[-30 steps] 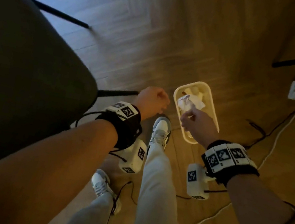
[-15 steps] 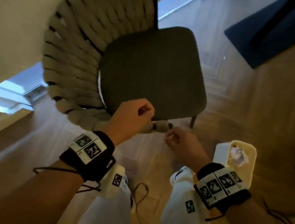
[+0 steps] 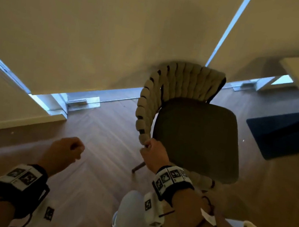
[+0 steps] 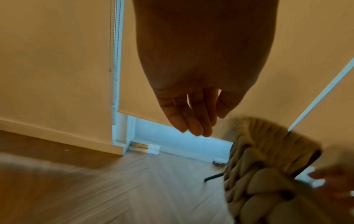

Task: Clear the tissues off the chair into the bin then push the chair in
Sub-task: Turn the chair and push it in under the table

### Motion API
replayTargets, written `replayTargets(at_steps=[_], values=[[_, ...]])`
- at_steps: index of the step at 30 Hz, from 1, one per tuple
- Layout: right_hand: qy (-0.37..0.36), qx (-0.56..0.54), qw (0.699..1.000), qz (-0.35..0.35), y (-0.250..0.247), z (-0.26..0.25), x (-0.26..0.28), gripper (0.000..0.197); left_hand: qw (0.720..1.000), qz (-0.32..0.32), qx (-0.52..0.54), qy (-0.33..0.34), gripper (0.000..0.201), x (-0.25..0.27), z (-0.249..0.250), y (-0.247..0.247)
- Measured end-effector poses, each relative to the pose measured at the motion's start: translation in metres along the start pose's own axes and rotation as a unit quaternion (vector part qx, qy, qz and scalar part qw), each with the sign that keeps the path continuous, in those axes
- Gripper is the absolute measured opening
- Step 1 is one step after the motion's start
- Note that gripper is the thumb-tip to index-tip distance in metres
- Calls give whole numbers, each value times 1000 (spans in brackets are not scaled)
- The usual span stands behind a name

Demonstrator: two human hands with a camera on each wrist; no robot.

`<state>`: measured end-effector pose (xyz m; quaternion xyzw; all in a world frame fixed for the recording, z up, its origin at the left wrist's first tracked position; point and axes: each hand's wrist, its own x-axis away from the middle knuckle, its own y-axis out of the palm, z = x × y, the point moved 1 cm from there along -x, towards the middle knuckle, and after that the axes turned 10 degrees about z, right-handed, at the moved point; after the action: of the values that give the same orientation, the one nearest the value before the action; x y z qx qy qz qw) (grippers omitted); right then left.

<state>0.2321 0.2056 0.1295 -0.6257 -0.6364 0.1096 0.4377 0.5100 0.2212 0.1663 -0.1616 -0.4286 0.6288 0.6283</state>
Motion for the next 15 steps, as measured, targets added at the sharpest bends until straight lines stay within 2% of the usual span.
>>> replayTargets(at_steps=[3, 5, 9, 12, 15], values=[[33, 6, 999, -6, 17, -13, -24, 45, 989, -110, -99, -23, 22, -13, -34, 6], [49, 25, 998, -4, 21, -21, -41, 43, 983, -148, -109, -30, 23, -32, -41, 4], [109, 26, 994, 2, 21, -28, -88, 41, 981, -149, -125, 13, 21, -104, -27, -13], [143, -15, 989, -9, 23, -35, -117, 46, 981, -128, -138, 53, 21, -164, 1, -31], [168, -26, 985, -11, 28, -38, -133, 49, 979, -146, -114, 82, 20, -204, 35, -41]])
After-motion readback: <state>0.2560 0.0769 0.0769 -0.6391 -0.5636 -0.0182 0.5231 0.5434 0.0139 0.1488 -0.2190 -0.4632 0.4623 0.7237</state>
